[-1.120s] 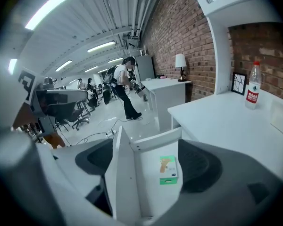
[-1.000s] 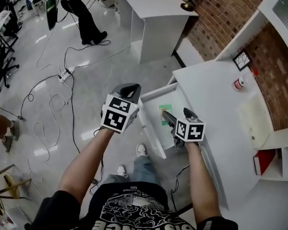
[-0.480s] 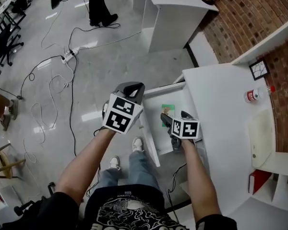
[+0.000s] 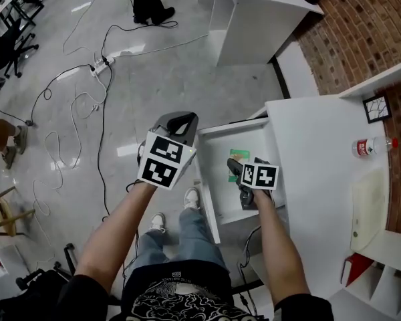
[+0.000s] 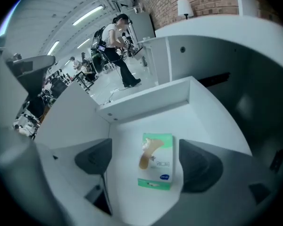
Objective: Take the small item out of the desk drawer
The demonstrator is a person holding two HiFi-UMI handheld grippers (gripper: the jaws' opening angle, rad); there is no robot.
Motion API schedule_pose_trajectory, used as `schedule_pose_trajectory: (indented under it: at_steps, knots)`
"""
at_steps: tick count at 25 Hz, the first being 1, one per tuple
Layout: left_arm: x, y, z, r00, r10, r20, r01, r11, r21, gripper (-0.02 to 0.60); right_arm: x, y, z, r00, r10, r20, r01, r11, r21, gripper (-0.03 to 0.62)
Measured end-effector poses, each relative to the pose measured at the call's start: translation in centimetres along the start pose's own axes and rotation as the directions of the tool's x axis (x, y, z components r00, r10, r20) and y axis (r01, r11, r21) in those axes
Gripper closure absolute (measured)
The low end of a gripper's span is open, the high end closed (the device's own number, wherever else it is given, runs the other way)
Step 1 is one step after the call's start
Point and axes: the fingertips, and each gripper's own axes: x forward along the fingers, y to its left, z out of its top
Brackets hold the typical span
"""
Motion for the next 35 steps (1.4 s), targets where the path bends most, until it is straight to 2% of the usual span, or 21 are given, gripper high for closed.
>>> schedule_pose_trajectory:
  at_steps: [11, 17, 22, 27, 35]
  knots:
    - [1.3, 0.7, -1.6, 1.000, 0.023, -0.012, -0.023, 1.000, -0.013, 0.577, 4.1, -2.0, -2.2, 0.992, -0.030, -0.119, 0.031, 0.999, 0.006, 0.137]
    - [1.7, 0.8, -2.0, 1.000, 0.021, -0.012, -0.022, 1.000, -0.012, 0.577, 5.2, -2.7, -3.0, 0.983, -0.088, -0.159, 0.091, 0.996, 0.014, 0.143]
    - [1.6, 1.4, -2.5, 1.000, 0.027, -0.014, -0.027, 0.999, -0.017, 0.577, 5.9, -2.6, -3.5, 0.976, -0.124, -0.178, 0.129, 0.992, 0.013, 0.163]
    - [1.6, 1.9, -2.9, 0.999, 0.036, -0.026, -0.037, 0.999, -0.007, 0.577, 6.0, -3.1, -3.7, 0.965, -0.184, -0.188, 0.183, 0.983, -0.021, 0.231]
    - [1.5, 2.0, -2.2, 0.999, 0.031, -0.022, -0.031, 1.000, -0.003, 0.577, 5.2, -2.8, -3.0, 0.974, -0.160, -0.158, 0.159, 0.987, -0.018, 0.247]
